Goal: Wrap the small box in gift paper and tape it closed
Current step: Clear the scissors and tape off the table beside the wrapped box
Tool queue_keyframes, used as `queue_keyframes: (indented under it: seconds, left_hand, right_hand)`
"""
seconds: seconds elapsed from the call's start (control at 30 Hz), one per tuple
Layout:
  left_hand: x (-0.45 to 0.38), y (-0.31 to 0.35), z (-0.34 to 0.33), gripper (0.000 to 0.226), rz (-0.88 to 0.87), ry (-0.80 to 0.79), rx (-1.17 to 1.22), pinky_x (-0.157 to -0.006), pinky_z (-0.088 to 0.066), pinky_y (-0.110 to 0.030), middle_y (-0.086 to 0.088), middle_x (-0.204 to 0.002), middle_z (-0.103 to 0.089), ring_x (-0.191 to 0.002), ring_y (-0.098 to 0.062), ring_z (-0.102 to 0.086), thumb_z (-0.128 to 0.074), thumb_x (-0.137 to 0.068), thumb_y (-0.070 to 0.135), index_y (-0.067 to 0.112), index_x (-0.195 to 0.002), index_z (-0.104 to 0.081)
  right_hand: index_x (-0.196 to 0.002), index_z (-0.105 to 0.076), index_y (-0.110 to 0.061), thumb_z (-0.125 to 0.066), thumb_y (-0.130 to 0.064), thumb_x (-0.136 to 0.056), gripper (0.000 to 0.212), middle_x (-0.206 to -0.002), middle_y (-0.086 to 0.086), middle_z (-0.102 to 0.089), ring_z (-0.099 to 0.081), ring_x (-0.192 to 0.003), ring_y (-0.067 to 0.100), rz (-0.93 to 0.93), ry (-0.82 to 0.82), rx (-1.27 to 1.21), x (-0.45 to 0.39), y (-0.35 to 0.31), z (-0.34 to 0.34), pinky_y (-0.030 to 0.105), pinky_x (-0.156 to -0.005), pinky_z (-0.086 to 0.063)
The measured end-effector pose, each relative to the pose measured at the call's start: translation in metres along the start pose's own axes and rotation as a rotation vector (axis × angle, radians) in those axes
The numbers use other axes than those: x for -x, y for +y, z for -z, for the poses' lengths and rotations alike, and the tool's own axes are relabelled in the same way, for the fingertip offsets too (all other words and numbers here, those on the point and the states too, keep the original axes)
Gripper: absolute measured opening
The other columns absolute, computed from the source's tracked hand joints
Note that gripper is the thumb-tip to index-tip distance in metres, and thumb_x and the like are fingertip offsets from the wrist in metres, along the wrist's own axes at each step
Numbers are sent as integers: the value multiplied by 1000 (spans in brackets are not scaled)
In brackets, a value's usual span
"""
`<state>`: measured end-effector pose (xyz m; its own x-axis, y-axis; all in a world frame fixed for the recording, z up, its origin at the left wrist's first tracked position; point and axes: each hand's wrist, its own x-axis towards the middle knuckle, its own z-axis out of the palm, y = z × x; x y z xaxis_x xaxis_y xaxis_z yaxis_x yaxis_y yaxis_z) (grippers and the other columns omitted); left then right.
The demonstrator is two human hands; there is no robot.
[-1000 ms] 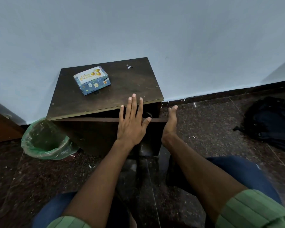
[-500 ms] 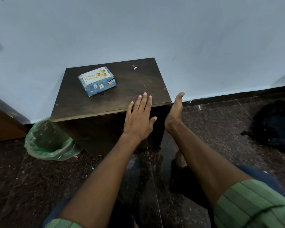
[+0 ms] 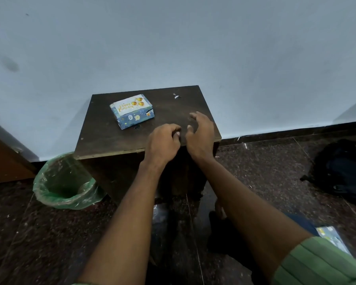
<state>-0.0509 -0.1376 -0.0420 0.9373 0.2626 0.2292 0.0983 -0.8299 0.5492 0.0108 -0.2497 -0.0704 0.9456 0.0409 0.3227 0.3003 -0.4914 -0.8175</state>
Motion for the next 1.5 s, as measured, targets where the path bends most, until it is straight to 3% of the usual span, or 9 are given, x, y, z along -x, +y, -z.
queue_keyframes:
  seconds: [0.13,0.23,0.5,0.63,0.8,1.07,1.27,1.37,1.5]
  left_hand:
    - [-17,-18,9,28,39,116,102,-103,-56,-37,6,-127,-76,-117,-13,-69,-62,-103,16,23,-126,-77]
    - [-41,-24,10,29,88,210,158,-102,-57,-35,7,-125,-77,-116,-13,-70,-61,-102,14,23,-125,-78]
    - [-80,-18,3,30,100,273,177,-101,-57,-34,0,-123,-78,-114,-16,-71,-62,-100,9,15,-125,-78]
    - [-86,-21,1,28,133,320,210,-97,-59,-33,1,-117,-80,-107,-15,-74,-63,-99,10,16,-121,-80]
    - [-95,-19,-13,28,139,326,218,-97,-58,-32,-1,-116,-80,-107,-16,-74,-64,-98,9,13,-120,-80]
    - [-109,-20,-24,28,138,333,187,-95,-58,-29,-2,-117,-80,-106,-16,-74,-64,-99,9,13,-122,-80]
    - [-110,-19,-31,28,121,320,176,-90,-55,-25,-2,-114,-81,-103,-17,-74,-63,-99,8,13,-121,-80]
    - [-105,-16,-34,28,111,334,151,-86,-52,-21,-2,-114,-80,-100,-16,-74,-63,-99,7,13,-121,-80]
    - [-98,-18,-35,28,97,314,156,-87,-54,-22,-1,-116,-80,-103,-14,-74,-63,-99,7,15,-120,-80]
  right_hand:
    - [-126,-72,-16,-65,-7,-94,34,-130,-1,-70,-62,-123,16,-31,-70,79,-22,-2,-5,21,-102,-41]
    - [-122,-75,-21,-65,-8,-91,35,-124,-4,-75,-68,-116,15,-64,-126,96,-49,-1,-16,29,-102,-51]
    - [-112,-79,-18,-61,0,-86,37,-117,1,-77,-69,-114,22,-55,-164,124,-116,3,-49,35,-101,-54]
    - [-108,-79,-15,-64,1,-87,30,-110,2,-77,-69,-106,20,-27,-192,143,-150,6,-54,27,-92,-51]
    - [-108,-79,-12,-72,-5,-89,22,-114,5,-76,-68,-111,22,77,-306,220,-182,14,-64,33,-98,-53]
    - [-122,-77,-15,-77,-10,-90,33,-126,4,-74,-66,-123,23,133,-434,299,-214,17,-87,40,-108,-51]
    - [-93,-83,-17,-74,-4,-88,17,-106,1,-78,-69,-106,18,151,-437,289,-217,12,-84,34,-93,-55]
    - [-77,-77,-20,-68,1,-88,25,-91,-1,-77,-70,-93,16,128,-404,288,-207,17,-84,28,-79,-52]
    - [-75,-78,-13,-69,2,-88,22,-85,-1,-76,-70,-87,15,121,-330,224,-196,18,-73,30,-79,-55]
